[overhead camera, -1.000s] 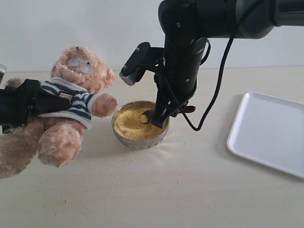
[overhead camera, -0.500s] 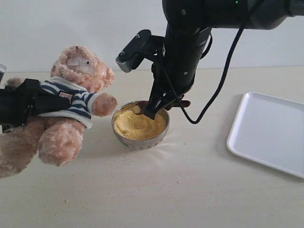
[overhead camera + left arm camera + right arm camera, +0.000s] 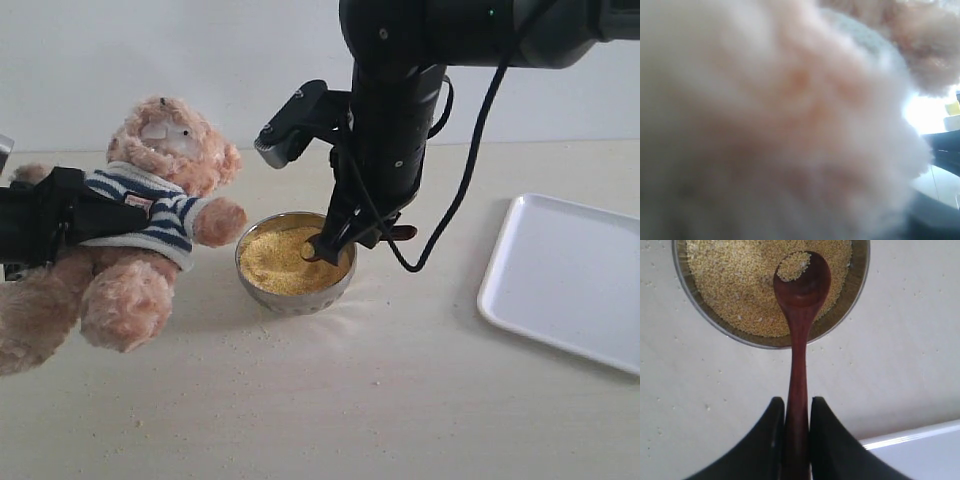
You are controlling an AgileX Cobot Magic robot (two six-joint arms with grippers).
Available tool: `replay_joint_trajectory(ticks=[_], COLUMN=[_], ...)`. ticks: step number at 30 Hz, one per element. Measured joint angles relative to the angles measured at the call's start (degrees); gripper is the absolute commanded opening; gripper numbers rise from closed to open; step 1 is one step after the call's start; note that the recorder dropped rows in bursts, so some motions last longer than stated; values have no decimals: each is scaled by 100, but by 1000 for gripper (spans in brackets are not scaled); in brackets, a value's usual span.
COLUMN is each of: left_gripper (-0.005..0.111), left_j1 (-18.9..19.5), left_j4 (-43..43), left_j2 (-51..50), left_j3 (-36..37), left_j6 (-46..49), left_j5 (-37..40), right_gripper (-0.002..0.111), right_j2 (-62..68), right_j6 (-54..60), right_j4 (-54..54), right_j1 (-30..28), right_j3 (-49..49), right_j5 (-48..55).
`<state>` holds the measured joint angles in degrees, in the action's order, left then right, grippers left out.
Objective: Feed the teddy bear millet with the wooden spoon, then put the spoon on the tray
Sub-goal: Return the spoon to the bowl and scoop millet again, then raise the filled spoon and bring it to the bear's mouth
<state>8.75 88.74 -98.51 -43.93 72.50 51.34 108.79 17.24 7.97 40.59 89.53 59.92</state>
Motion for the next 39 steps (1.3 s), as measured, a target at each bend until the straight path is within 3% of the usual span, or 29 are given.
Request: replay_joint_trajectory(ticks=[16, 30, 39], left_gripper=[5, 5, 5], left_j1=[0, 0, 0], left_j4=[0, 19, 19], left_j2=[0, 0, 0], left_j3=[0, 0, 0], left_j6=[21, 97, 97], left_j5=[-7, -22, -22], right_gripper=[0, 0, 0], right_j2=[-776, -776, -495], right_j6=[-58, 538, 943], right_j4=[-154, -2285, -2505], right_j1=[0, 0, 65], right_j3=[392, 1280, 1314], right_j5=[-51, -886, -937])
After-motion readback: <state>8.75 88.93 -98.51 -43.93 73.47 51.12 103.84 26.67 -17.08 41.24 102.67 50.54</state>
